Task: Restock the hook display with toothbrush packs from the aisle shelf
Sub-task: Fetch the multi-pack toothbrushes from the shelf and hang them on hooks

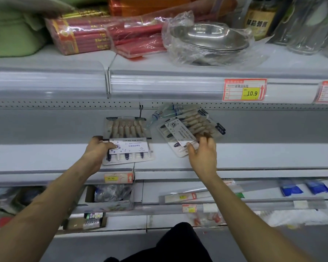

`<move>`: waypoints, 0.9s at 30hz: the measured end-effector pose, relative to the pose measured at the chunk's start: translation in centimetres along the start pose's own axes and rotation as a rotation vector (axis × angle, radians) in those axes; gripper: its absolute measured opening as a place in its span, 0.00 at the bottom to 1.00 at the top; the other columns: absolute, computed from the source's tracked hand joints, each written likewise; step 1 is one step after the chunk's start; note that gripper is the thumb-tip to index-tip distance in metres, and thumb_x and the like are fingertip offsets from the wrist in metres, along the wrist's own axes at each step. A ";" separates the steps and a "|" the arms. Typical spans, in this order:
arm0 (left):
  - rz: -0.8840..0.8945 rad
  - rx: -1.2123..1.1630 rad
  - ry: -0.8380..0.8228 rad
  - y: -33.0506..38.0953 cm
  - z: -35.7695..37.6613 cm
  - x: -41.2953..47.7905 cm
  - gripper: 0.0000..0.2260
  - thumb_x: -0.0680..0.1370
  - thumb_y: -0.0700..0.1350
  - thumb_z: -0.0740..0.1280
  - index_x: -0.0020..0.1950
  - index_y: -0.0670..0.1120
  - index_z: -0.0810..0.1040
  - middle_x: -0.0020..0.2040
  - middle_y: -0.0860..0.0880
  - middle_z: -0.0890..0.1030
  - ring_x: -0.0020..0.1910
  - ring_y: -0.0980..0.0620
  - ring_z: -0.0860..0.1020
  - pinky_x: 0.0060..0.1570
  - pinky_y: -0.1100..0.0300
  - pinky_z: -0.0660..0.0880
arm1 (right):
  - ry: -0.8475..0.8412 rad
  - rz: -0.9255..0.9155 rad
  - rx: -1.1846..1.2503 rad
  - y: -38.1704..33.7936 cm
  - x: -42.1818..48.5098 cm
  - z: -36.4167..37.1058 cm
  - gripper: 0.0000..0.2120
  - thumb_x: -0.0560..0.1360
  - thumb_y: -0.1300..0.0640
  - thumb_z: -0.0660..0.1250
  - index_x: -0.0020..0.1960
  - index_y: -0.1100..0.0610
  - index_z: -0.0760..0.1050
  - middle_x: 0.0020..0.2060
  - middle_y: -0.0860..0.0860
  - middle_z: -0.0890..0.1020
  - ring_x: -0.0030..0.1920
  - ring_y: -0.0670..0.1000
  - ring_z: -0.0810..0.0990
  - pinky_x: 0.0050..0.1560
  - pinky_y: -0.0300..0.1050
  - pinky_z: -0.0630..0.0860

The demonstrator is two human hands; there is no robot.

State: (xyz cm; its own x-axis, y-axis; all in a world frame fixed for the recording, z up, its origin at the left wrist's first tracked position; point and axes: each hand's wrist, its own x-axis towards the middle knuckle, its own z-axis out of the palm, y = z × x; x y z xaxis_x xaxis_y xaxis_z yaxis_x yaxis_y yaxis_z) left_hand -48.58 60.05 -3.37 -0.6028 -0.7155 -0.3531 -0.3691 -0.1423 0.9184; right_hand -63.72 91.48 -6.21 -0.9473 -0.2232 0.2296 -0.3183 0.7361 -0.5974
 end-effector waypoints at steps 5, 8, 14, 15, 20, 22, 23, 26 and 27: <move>0.040 0.059 -0.028 1.3 1.3 -1.4 0.14 0.75 0.31 0.73 0.58 0.42 0.76 0.52 0.41 0.84 0.54 0.40 0.83 0.60 0.43 0.80 | 0.003 0.197 0.160 -0.4 -0.8 0.3 0.24 0.80 0.53 0.72 0.71 0.62 0.69 0.77 0.64 0.61 0.73 0.67 0.67 0.75 0.58 0.68; 0.046 0.062 -0.043 0.9 1.6 -1.3 0.14 0.76 0.31 0.73 0.58 0.42 0.76 0.52 0.41 0.84 0.53 0.42 0.84 0.58 0.46 0.81 | 0.004 0.291 0.304 -0.8 -0.6 0.6 0.27 0.80 0.56 0.73 0.73 0.61 0.67 0.79 0.63 0.58 0.71 0.66 0.72 0.76 0.56 0.69; 0.048 0.038 -0.008 0.7 2.3 -1.8 0.15 0.78 0.30 0.70 0.61 0.42 0.72 0.45 0.49 0.80 0.41 0.54 0.79 0.28 0.69 0.74 | 0.032 0.385 0.494 -1.3 0.1 1.1 0.26 0.79 0.62 0.73 0.74 0.58 0.69 0.75 0.59 0.62 0.60 0.59 0.78 0.72 0.53 0.73; 0.048 0.039 -0.009 0.7 2.3 -1.7 0.16 0.78 0.31 0.70 0.63 0.42 0.72 0.45 0.49 0.80 0.41 0.54 0.79 0.30 0.67 0.75 | 0.047 0.433 0.554 -1.5 0.1 1.1 0.27 0.79 0.62 0.73 0.75 0.57 0.69 0.73 0.58 0.64 0.57 0.57 0.79 0.70 0.52 0.74; 0.045 0.030 -0.025 0.5 2.5 -1.8 0.17 0.79 0.32 0.70 0.64 0.43 0.71 0.46 0.49 0.80 0.42 0.54 0.79 0.37 0.62 0.73 | 0.094 0.582 0.826 -2.4 1.4 1.4 0.22 0.77 0.64 0.73 0.66 0.48 0.73 0.64 0.57 0.78 0.58 0.58 0.81 0.65 0.53 0.79; 0.034 0.016 -0.029 0.4 2.5 -1.8 0.17 0.79 0.32 0.71 0.65 0.43 0.71 0.47 0.48 0.80 0.43 0.53 0.79 0.37 0.61 0.74 | 0.144 0.620 0.943 -2.4 1.8 1.6 0.29 0.76 0.69 0.73 0.69 0.46 0.70 0.64 0.55 0.80 0.60 0.56 0.82 0.66 0.54 0.80; 0.026 0.004 -0.032 0.3 2.4 -1.7 0.17 0.79 0.32 0.71 0.65 0.43 0.71 0.47 0.48 0.80 0.43 0.53 0.79 0.38 0.60 0.75 | 0.164 0.634 1.012 -2.6 1.9 1.5 0.34 0.76 0.71 0.72 0.73 0.46 0.67 0.63 0.53 0.79 0.61 0.56 0.82 0.67 0.55 0.79; 0.009 -0.030 -0.032 0.4 2.2 -1.8 0.17 0.78 0.32 0.71 0.64 0.42 0.71 0.50 0.46 0.81 0.44 0.52 0.81 0.38 0.60 0.75 | 0.184 0.725 1.181 -2.9 2.0 1.1 0.43 0.76 0.76 0.69 0.81 0.47 0.57 0.60 0.50 0.77 0.63 0.57 0.81 0.68 0.60 0.78; 0.004 -0.044 -0.039 0.3 2.1 -1.7 0.19 0.78 0.32 0.72 0.66 0.42 0.72 0.51 0.46 0.82 0.45 0.52 0.81 0.39 0.60 0.75 | 0.186 0.774 1.208 -3.0 2.1 0.9 0.42 0.76 0.77 0.68 0.81 0.51 0.58 0.61 0.52 0.78 0.62 0.58 0.82 0.67 0.61 0.78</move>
State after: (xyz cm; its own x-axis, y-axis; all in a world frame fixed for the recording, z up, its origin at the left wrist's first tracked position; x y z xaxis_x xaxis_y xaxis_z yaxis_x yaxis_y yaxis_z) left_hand -49.16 62.70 -2.84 -0.6320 -0.6889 -0.3549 -0.3352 -0.1699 0.9267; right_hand -64.80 88.20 -4.62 -0.9042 0.1270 -0.4078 0.3385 -0.3690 -0.8656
